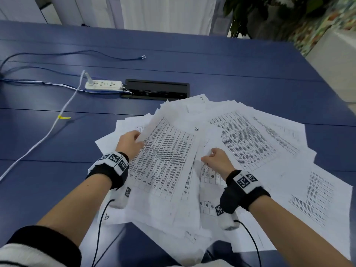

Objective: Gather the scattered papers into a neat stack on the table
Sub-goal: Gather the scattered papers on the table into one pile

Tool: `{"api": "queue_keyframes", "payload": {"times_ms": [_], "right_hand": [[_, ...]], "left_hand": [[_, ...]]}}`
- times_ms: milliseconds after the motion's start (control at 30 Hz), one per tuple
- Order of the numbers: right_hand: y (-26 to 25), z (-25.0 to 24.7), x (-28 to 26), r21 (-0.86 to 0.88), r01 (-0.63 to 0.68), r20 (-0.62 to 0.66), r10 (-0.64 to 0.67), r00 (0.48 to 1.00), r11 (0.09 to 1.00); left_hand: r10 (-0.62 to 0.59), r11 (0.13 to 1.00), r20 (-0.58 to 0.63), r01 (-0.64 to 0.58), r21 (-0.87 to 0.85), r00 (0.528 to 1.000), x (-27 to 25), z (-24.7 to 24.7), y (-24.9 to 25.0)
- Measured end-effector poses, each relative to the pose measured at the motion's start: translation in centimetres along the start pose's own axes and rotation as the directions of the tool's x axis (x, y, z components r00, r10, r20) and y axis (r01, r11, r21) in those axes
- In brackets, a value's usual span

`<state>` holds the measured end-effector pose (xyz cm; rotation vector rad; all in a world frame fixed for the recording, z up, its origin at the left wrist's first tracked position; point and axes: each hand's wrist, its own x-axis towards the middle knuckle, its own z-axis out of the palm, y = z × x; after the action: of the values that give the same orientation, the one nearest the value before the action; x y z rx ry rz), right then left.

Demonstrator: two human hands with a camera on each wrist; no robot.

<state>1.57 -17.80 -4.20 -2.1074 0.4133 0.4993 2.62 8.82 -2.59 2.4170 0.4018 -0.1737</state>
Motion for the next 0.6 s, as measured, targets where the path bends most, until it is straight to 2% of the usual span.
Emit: {"api": "queue_keyframes", "payload": {"times_ms": [67, 133, 200, 267, 333, 400, 467, 500, 600], "right_hand": [[-0.5, 0.2, -0.1, -0.025, 0.012, -0.044, -0.013, 0.999, 1.000], [-1.2, 0.4, 0.1, -0.030, 0.046, -0.082, -0.048, 0.995, 0.998], [-1.6, 0.3, 0.4, 0.007, 0.050, -0.085, -0.050, 0.995, 0.999], [-1.4, -0.1, 0.7, 0.045, 0.038, -0.110, -0.033, 0.993, 0.998], [-0.9, -0.7, 1.0, 0.055, 0.017, -0.132, -0.010, 0.991, 0.998], [-0.5, -1.0, 1.3, 0.076, -0.017, -0.092, 0.024, 0.995, 0.997], [-0.6, -1.0, 1.4, 0.139, -0.052, -0.036, 0.058, 0.998, 0.989], [-0.8, -0.9, 1.3, 0.155, -0.063, -0.010, 0.065, 0.998, 0.986], [-0.8, -0.4, 1.2, 0.154, -0.064, 0.025, 0.061, 0.998, 0.986]], "left_hand": [[-0.046, 0.999, 0.167, 0.044, 0.011, 0.985, 0.0, 0.2, 0.1], [-0.076, 0.996, 0.241, 0.084, -0.020, 0.968, 0.2, 0.1, 0.3], [-0.036, 0.992, 0.239, 0.065, -0.113, 0.970, -0.1, -0.4, 0.6], [0.025, 0.944, 0.225, 0.052, -0.326, 0.974, -0.2, -0.7, 0.3], [0.028, 0.864, 0.217, 0.085, -0.496, 0.976, -0.7, -0.8, 0.0], [-0.004, 0.822, 0.214, 0.125, -0.555, 0.977, -0.9, -0.2, -0.3], [-0.047, 0.851, 0.215, 0.152, -0.503, 0.975, -0.9, 0.8, -0.2], [-0.107, 0.890, 0.211, 0.188, -0.416, 0.972, -1.0, 1.4, -0.1], [-0.199, 0.954, 0.087, 0.214, -0.211, 0.976, -1.0, 2.1, -0.1]]}}
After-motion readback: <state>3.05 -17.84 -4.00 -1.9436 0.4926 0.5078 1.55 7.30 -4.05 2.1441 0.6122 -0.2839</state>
